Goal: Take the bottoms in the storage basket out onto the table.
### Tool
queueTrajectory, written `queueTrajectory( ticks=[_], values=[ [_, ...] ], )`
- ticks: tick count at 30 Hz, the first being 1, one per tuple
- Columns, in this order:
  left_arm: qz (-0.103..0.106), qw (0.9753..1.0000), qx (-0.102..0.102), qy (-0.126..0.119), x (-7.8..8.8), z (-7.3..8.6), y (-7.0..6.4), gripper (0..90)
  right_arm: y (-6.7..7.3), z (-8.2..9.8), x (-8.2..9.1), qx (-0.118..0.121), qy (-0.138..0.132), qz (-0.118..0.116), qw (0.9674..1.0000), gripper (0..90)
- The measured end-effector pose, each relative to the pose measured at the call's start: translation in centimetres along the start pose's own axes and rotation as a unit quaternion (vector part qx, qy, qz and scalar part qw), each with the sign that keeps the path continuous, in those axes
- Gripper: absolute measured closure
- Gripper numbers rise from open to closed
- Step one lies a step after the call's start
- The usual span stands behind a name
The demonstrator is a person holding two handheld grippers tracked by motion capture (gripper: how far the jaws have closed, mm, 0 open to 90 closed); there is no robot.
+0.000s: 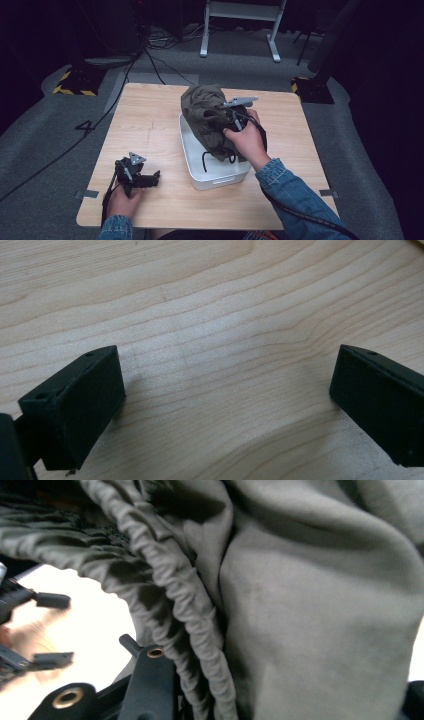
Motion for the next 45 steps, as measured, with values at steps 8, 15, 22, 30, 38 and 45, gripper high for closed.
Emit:
queueTrajectory(
  ticks=[8, 15, 22, 30, 38, 45],
  values=[
    [0.000, 1.0000, 0.000, 0.000, 0.0, 0.0, 0.0, 1.4, 0.3, -2.3, 3.0, 0.004, -0.033, -0.012, 0.9994, 62.6],
    [0.000, 1.0000, -0.001, 0.000, 0.0, 0.0, 0.0, 1.4, 0.4, -3.1, 5.1, 0.003, -0.057, -0.026, 0.9981, 62.6],
    [0.000, 1.0000, 0.000, 0.000, 0.0, 0.0, 0.0, 1.5, 0.3, -3.6, 7.8, 0.012, -0.074, -0.024, 0.9969, 62.5],
    [0.000, 1.0000, 0.002, -0.001, -0.1, 0.0, 0.0, 1.3, -1.0, -2.6, 10.6, 0.010, -0.066, -0.017, 0.9976, 62.5],
    [-0.001, 1.0000, 0.003, -0.002, -0.1, 0.0, 0.0, 1.3, -3.3, -1.5, 13.6, -0.006, -0.072, 0.006, 0.9974, 62.4],
    [0.000, 1.0000, 0.003, -0.002, -0.1, 0.0, 0.0, 1.3, -5.5, -0.3, 15.3, -0.018, -0.066, 0.029, 0.9973, 62.4]
  ],
)
Point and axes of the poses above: each handheld gripper's, and its own axes: x roughly backward along the jaws, z roughly out of its underside, y roughly to its left, the point moved 2 cm from there along -x, roughly forward along the jaws, and after that the axes turned 15 degrees about -y, right-handed, at the moved point
